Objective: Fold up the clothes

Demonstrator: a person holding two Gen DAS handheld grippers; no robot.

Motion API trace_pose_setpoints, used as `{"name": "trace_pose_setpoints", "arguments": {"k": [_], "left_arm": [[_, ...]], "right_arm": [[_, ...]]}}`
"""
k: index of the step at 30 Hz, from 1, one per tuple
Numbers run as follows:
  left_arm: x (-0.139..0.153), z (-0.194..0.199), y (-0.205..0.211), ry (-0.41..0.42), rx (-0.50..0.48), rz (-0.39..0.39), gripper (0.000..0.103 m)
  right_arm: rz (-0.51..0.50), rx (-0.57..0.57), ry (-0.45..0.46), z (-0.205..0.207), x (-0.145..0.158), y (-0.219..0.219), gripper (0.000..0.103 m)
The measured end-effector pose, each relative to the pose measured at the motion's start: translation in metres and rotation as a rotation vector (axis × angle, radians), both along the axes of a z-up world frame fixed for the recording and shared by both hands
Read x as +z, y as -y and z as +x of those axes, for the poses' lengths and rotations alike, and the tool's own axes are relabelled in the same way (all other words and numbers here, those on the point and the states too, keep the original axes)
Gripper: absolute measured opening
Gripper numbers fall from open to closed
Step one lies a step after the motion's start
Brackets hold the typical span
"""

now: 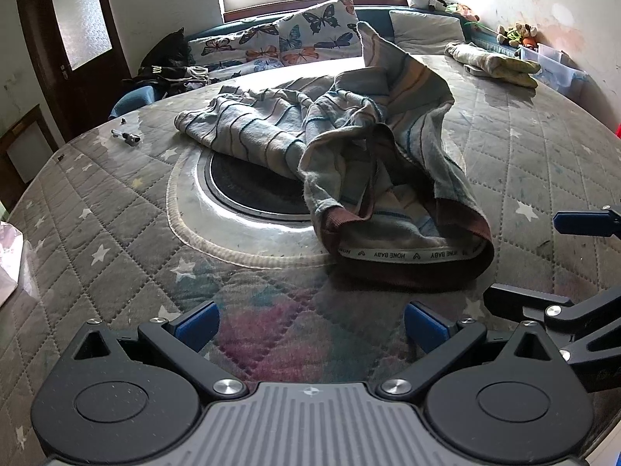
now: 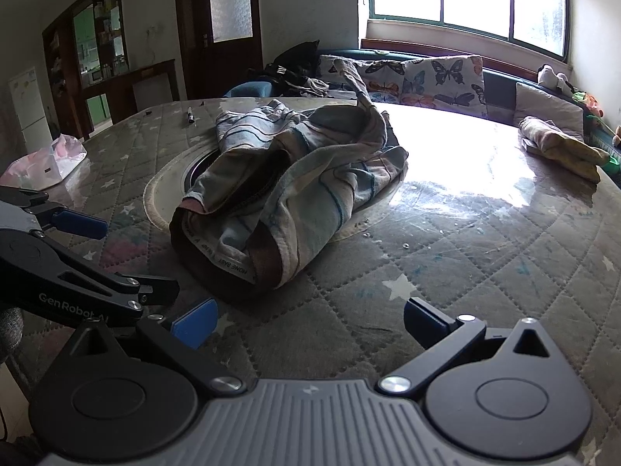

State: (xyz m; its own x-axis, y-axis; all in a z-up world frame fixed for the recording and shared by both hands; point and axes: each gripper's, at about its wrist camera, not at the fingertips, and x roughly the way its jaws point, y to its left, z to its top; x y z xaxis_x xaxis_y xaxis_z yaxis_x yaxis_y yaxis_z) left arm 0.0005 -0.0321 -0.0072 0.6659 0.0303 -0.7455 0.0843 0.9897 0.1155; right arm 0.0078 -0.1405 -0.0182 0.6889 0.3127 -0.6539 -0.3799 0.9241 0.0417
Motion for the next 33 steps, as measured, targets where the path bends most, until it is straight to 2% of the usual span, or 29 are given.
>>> {"name": "trace_pose_setpoints", "arguments": {"k": [20, 27, 33], "left_arm": [[0.003, 0.023, -0.001, -0.006, -0.004, -0.001, 0.103], [0.016, 0.039, -0.006, 0.043, -0.009, 0.006, 0.103], [0.030, 0.062, -0.015, 0.107, 0.008, -0.027, 0.102]], "right_arm": [[0.021, 0.012, -0.019, 0.024, 0.001, -0.002, 0.103], [0.038, 0.010, -0.003, 0.040, 0.012, 0.000, 0.103], [0.075, -0.048, 0.032, 0.065, 0.028, 0.011, 0.103]]}}
